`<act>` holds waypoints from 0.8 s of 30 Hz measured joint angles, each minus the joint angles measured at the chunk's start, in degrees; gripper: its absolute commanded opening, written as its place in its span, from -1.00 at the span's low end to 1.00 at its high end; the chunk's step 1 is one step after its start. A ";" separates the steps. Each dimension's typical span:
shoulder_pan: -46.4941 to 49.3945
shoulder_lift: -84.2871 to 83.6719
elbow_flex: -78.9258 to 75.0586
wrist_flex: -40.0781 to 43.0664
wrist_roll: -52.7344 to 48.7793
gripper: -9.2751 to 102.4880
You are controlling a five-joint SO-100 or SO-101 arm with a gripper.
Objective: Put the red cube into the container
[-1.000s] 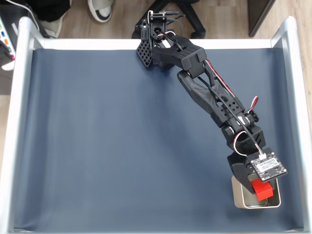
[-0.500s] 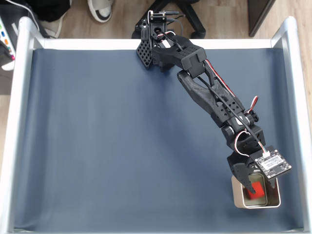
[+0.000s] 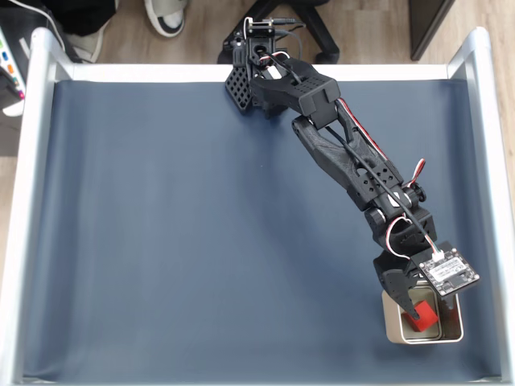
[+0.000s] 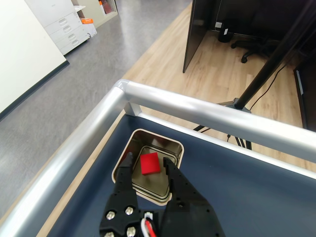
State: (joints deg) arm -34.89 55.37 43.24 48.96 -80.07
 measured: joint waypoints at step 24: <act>4.04 14.68 11.16 2.72 0.09 -0.83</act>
State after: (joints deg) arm -30.85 70.05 54.40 51.68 -79.98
